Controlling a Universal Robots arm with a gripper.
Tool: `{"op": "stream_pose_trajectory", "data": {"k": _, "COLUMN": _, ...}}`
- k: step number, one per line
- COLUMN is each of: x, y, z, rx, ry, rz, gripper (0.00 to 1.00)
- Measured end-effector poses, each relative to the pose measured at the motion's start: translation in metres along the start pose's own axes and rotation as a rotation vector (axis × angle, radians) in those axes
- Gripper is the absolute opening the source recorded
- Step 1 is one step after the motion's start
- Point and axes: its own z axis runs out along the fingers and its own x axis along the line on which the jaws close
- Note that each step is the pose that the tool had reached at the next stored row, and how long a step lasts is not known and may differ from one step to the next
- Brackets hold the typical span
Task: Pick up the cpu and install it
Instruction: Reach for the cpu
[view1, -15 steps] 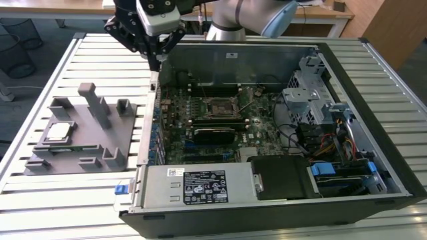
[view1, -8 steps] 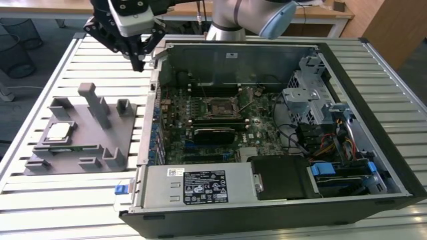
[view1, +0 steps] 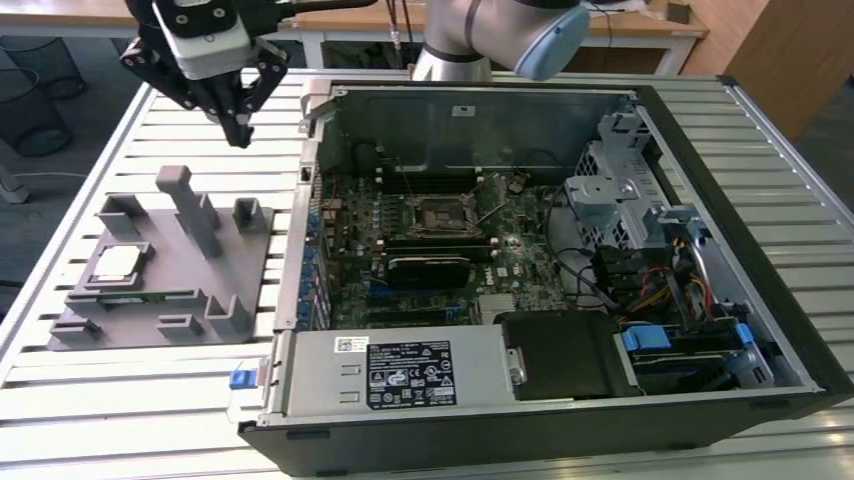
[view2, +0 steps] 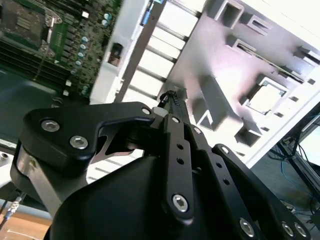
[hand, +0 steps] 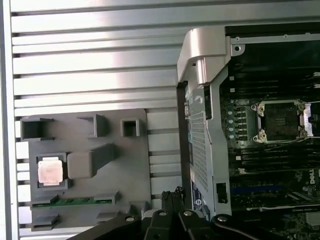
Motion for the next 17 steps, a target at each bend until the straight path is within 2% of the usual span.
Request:
{"op": "stream_pose_trajectory", "data": {"k": 10, "x": 0.0453, "y": -0.0047, "z": 0.0039, "rx": 0.0001, "ry": 0.0001, "rz": 0.0, "gripper": 0.11}}
{"op": "stream_pose_trajectory", "data": {"k": 17, "x": 0.0738, "y": -0.009, "z": 0.0074, "rx": 0.0001, "ry": 0.0001, "rz": -0.001, "gripper": 0.11}}
